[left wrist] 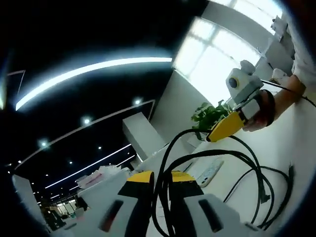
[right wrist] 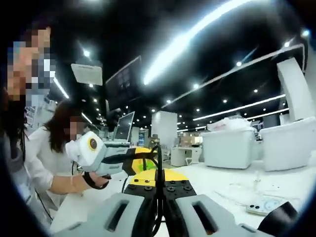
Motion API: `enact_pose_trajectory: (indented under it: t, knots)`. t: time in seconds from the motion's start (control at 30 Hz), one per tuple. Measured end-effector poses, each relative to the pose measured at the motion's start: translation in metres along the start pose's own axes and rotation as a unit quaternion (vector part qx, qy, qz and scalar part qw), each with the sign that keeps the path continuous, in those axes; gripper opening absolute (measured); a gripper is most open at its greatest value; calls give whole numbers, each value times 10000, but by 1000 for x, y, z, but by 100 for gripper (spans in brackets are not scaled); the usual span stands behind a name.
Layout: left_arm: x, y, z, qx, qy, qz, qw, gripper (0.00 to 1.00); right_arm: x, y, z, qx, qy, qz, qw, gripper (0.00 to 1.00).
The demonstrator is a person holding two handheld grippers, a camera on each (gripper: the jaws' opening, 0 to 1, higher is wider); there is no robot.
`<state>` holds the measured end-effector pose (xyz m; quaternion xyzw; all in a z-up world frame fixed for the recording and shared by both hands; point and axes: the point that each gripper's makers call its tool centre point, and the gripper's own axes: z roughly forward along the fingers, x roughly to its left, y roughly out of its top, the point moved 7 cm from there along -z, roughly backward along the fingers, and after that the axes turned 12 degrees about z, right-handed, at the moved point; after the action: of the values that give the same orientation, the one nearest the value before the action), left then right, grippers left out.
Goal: Coil the Type-C to USB data cable on the desktop and secure it with Velcro straps.
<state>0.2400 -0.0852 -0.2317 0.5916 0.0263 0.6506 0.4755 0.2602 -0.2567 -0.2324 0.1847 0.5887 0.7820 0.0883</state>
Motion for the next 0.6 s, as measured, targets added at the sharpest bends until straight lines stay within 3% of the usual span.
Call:
enact_pose_trajectory:
  t: [0.23, 0.33, 0.43, 0.47, 0.53, 0.6]
  knots:
    - [-1, 0, -1, 127, -12, 228, 9997, 13, -1, -10, 2, 209, 342, 841, 9956, 2]
    - [-4, -2, 0, 304, -87, 505, 9982, 8, -6, -15, 3, 327, 136, 686, 9970, 3]
    - [-2, -2, -1, 303, -57, 446, 9985, 6, -8, -14, 2, 249, 32, 463, 9986, 5]
    - [0, -2, -2, 299, -47, 429, 9986, 6, -10, -12, 1, 188, -6, 479, 9987, 7]
    - [9, -4, -5, 371, 142, 349, 9986, 6, -18, 3, -4, -286, -144, 876, 9956, 12]
    - [17, -3, -8, 354, 310, 220, 9986, 6, -35, 15, -12, -497, -553, 1072, 9915, 12]
